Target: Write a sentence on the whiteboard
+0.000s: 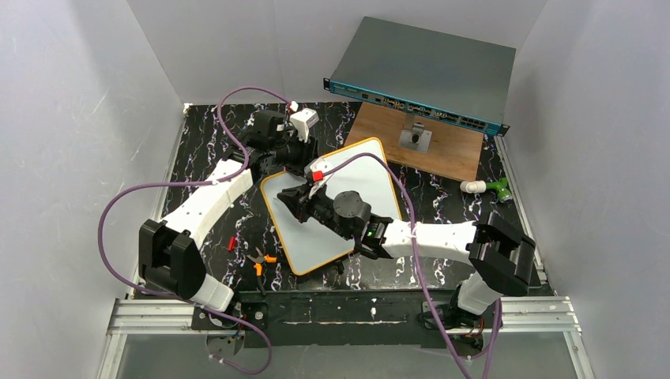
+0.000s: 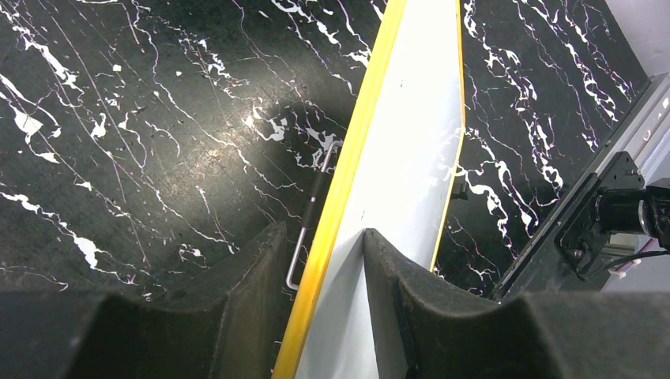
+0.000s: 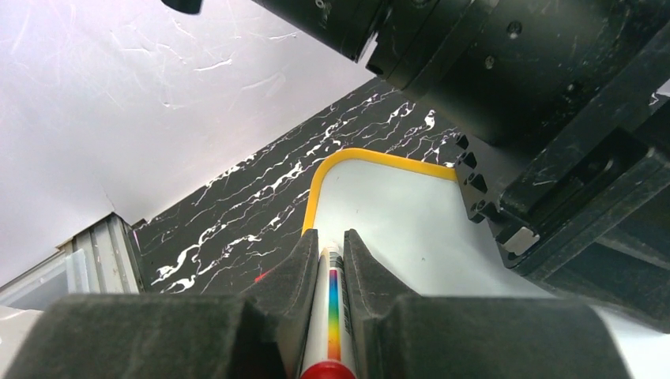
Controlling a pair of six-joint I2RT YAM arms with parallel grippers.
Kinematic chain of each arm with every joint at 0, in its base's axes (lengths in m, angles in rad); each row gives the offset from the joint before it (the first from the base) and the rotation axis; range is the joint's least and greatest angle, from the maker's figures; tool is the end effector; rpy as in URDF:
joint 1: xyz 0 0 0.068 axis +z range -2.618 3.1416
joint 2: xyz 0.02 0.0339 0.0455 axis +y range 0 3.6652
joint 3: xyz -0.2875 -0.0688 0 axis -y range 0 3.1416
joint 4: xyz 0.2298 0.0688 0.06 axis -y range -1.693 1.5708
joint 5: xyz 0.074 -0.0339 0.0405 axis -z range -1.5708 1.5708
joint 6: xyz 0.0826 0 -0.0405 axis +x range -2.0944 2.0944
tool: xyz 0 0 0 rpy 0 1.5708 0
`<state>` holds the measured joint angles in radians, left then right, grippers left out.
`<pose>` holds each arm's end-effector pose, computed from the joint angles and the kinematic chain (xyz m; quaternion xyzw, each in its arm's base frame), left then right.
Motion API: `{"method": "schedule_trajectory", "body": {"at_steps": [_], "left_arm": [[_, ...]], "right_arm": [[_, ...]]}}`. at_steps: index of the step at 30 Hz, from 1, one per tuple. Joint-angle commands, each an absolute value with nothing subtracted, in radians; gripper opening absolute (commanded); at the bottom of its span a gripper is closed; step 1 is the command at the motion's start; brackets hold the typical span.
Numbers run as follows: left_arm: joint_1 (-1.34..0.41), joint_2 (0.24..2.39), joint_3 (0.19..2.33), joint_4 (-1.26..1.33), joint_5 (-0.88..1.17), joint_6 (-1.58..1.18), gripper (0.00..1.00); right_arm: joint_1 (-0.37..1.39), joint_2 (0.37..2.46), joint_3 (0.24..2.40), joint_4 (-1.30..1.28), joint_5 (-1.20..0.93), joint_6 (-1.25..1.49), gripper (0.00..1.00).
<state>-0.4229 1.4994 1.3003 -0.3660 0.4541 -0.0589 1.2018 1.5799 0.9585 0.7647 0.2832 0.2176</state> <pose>0.3151 -0.1815 0.3343 0.2612 0.8200 -0.3036 0.4089 0.1644 0.3611 0.3379 -0.2122 0.6216 0.4175 0.6279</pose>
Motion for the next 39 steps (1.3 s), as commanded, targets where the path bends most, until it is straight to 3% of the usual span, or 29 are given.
{"method": "schedule_trajectory", "body": {"at_steps": [1, 39], "left_arm": [[-0.419, 1.439, 1.307, -0.313, 0.426, -0.035, 0.00], [-0.425, 1.431, 1.299, -0.313, 0.428, -0.036, 0.00]], "right_arm": [[1.201, 1.597, 0.961, 0.833, 0.308, 0.231, 0.01], [1.215, 1.573, 0.913, 0.754, 0.394, 0.224, 0.01]]}}
